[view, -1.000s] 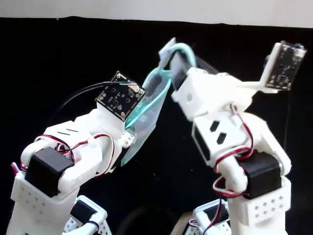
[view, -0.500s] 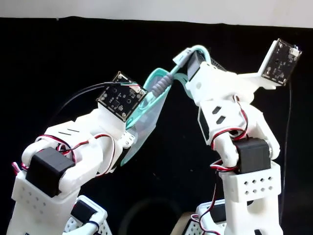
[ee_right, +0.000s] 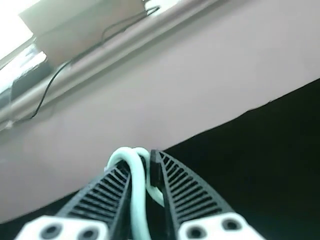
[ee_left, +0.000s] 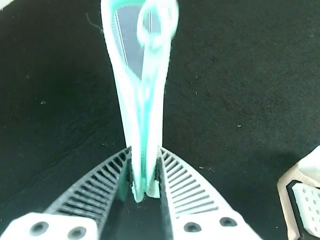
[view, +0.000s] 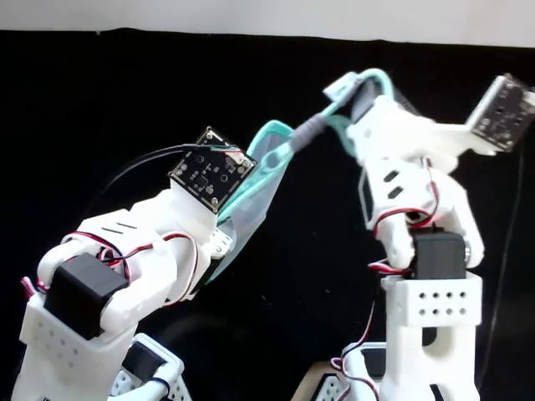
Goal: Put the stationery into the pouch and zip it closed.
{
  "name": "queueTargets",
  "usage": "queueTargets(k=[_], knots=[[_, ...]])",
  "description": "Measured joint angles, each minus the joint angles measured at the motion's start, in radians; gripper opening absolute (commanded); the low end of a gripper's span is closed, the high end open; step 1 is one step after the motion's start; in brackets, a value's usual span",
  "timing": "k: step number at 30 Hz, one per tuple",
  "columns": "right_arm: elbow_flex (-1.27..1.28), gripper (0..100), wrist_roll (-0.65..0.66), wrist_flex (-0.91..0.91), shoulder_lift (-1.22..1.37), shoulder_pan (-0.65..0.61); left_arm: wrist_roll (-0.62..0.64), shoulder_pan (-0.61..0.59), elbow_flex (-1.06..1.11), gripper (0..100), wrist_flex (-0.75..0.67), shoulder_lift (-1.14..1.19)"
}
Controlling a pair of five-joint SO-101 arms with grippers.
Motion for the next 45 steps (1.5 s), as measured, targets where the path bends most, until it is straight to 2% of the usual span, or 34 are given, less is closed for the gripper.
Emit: queueTargets(k=[26, 41, 43, 45], knots=[[0.229, 0.7, 0.000, -0.413, 0.002, 0.239, -0.002, 0.003, 0.000, 1, 0.003, 0.000], [0.354, 1.1, 0.000, -0.474, 0.000, 0.338, -0.002, 0.005, -0.002, 1, 0.003, 0.002], [0.365, 4.1, 0.000, -0.474, -0.002, 0.338, -0.002, 0.005, 0.000, 1, 0.003, 0.002], [0.379, 11.3, 0.018, -0.474, -0.002, 0.325, -0.002, 0.005, 0.000, 1, 0.003, 0.002]])
